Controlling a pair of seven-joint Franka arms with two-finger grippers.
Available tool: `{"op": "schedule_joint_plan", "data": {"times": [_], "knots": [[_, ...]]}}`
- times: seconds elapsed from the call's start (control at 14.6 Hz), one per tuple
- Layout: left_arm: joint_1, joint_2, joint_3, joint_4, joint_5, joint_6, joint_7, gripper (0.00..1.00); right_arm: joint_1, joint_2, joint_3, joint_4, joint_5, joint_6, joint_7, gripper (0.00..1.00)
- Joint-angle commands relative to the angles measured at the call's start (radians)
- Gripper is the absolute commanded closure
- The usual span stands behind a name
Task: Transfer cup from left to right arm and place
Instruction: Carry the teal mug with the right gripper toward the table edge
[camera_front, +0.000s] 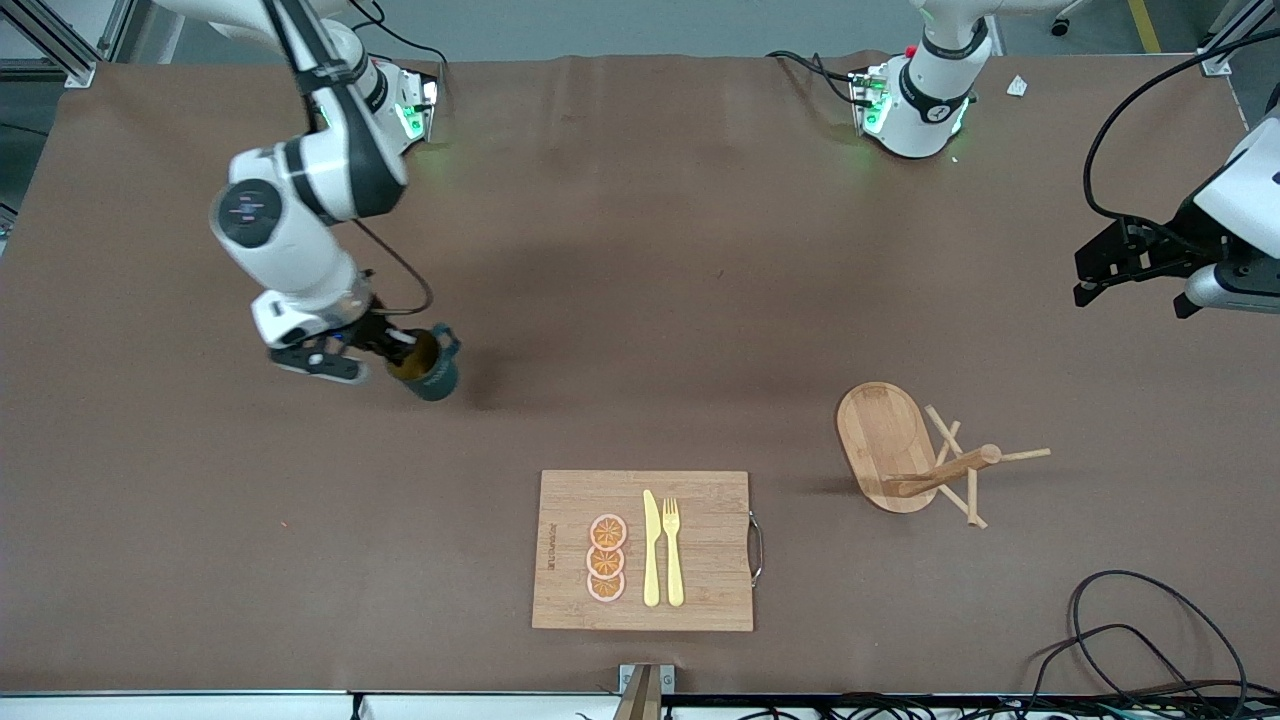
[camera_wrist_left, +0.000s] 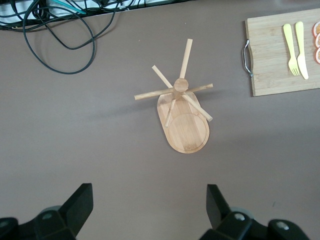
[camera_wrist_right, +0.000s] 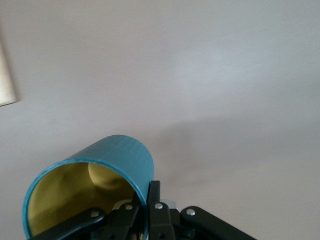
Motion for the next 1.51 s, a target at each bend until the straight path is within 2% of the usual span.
{"op": "schedule_joint_plan", "data": {"times": [0.0,0.14,0.27,0.62,0.82,1.16,1.44], "knots": [[-0.001,-0.005,0.002,0.003,0.004,-0.01,-0.005,0.0,-0.13,-0.061,0.021,-0.144,-0.01,0.097,-0.134,1.0],[-0.001,-0.005,0.002,0.003,0.004,-0.01,-0.005,0.0,-0.239,-0.054,0.022,-0.19,-0.008,0.163,-0.272,1.0],[-0.001,-0.005,0.002,0.003,0.004,-0.01,-0.005,0.0,-0.299,-0.052,0.022,-0.203,-0.008,0.165,-0.351,1.0],[-0.001,-0.005,0.002,0.003,0.004,-0.01,-0.005,0.0,-0.336,-0.046,0.022,-0.249,-0.008,0.177,-0.39,1.0],[-0.001,-0.005,0.002,0.003,0.004,-0.01,-0.005,0.0,-0.348,-0.028,0.021,-0.295,-0.008,0.266,-0.42,1.0],[-0.002,-0.005,0.002,0.003,0.004,-0.01,-0.005,0.0,-0.457,-0.023,0.022,-0.289,-0.008,0.272,-0.549,1.0],[-0.001,-0.005,0.002,0.002,0.004,-0.01,-0.005,0.0,-0.476,0.003,0.022,-0.286,-0.008,0.307,-0.571,1.0]]}}
